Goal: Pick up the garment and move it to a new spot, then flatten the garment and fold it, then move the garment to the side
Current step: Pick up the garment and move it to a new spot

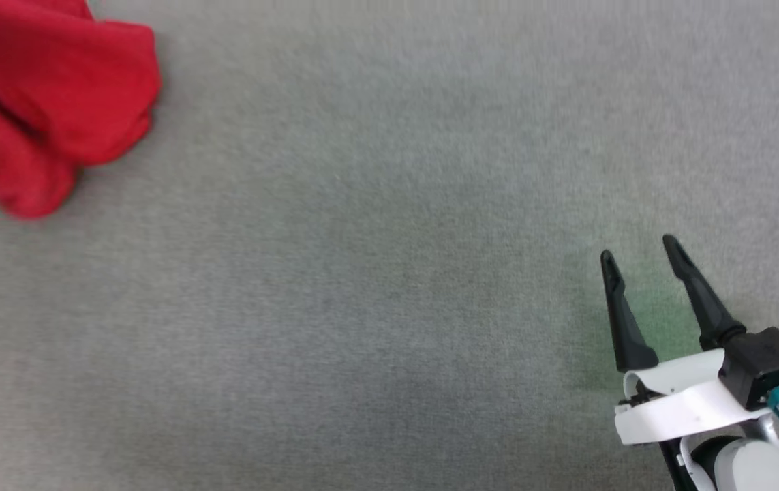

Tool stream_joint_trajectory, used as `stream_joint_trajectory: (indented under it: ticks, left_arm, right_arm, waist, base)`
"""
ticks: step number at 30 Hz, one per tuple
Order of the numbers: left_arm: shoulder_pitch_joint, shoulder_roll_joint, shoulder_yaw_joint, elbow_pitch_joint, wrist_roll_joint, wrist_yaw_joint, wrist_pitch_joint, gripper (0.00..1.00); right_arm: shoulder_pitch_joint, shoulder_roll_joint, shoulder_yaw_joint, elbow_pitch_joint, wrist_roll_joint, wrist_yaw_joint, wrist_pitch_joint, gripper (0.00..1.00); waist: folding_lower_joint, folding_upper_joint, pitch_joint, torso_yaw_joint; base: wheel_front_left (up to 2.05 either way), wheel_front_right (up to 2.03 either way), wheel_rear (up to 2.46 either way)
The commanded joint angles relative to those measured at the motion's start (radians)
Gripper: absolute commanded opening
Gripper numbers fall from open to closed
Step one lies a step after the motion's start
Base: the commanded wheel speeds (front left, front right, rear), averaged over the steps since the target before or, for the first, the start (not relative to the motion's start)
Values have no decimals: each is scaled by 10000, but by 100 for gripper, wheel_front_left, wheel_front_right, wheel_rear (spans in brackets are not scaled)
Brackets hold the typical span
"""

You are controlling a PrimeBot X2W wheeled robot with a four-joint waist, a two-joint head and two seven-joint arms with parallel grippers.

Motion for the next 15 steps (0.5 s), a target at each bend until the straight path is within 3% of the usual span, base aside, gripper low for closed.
stream_joint_trajectory:
  ticks: [1, 9, 15]
  left_arm:
    - [-138, 74, -129, -187, 47, -20, -241, 0]
    - [-545, -31, -793, -1177, -24, -24, -1422, 0]
    - [-436, -314, -1056, -2101, -574, -25, -1286, 0]
  right_arm:
    - [191, -11, 17, 100, 39, 4, -66, 100]
    - [483, 60, -84, 614, 186, 4, -267, 100]
    - [739, 104, -363, 778, 181, 4, -383, 100]
  waist:
    - [0, 0, -1013, 518]
    - [0, 0, -2222, 843]
    - [0, 0, -2807, 869]
  base:
    - [0, 0, 0]
    - [0, 0, 0]
    - [0, 0, 0]
